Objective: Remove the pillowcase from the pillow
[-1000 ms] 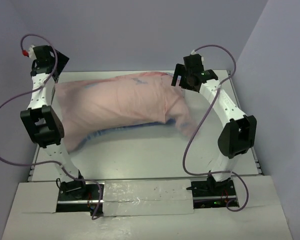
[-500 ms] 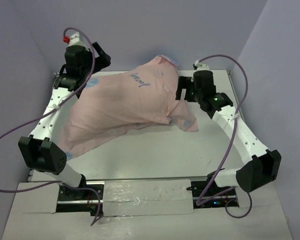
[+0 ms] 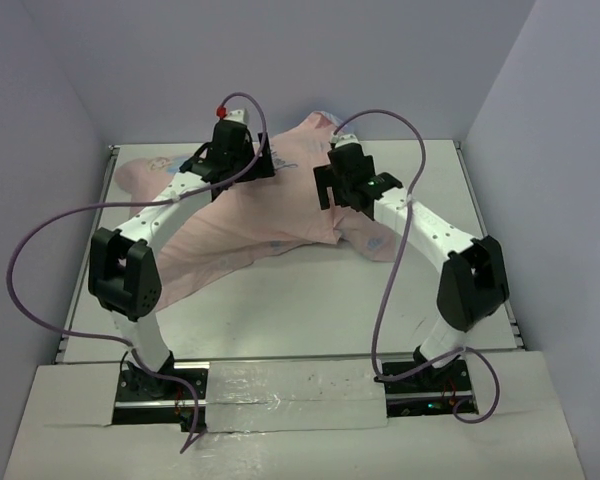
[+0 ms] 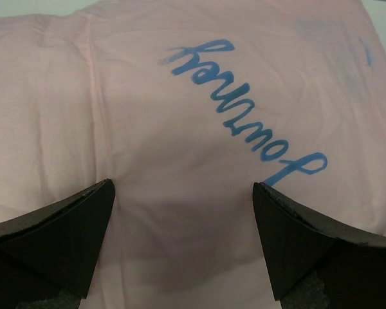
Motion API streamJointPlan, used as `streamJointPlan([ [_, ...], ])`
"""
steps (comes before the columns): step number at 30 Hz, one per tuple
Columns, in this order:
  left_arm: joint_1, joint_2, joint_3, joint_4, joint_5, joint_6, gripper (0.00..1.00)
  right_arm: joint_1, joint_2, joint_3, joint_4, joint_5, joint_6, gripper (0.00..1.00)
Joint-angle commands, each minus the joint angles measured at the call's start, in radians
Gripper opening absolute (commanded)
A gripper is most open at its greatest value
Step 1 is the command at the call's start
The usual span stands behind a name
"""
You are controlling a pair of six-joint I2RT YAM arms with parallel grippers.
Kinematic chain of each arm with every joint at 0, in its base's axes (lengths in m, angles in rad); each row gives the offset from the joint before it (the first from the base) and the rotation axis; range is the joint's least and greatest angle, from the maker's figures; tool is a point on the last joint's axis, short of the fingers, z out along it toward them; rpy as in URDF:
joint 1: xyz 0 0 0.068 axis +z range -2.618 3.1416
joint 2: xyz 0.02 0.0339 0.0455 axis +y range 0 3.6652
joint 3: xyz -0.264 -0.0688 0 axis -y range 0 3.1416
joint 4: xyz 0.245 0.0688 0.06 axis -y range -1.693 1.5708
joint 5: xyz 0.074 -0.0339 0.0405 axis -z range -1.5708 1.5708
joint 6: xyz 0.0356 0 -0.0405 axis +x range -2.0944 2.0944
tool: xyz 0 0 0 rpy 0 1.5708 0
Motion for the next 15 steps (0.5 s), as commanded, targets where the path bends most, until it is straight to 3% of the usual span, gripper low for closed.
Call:
streamJointPlan([
  [1,0.008,-0.022,0.028,0.017,0.0,0.001,0.99,-0.006,0.06,0.077,0.007,0.105,-0.002,1.0],
  [6,0.008,0.022,0.024,0.016,-0.015,-0.011,0.99,-0.011,0.12,0.071,-0.022,0.235,0.041,0.99],
  [15,0.012,0.076,-0.007,-0.009,-0.085,-0.016,0.99,-0.109,0.092,0.054,-0.041,0.301,0.211,0.79],
])
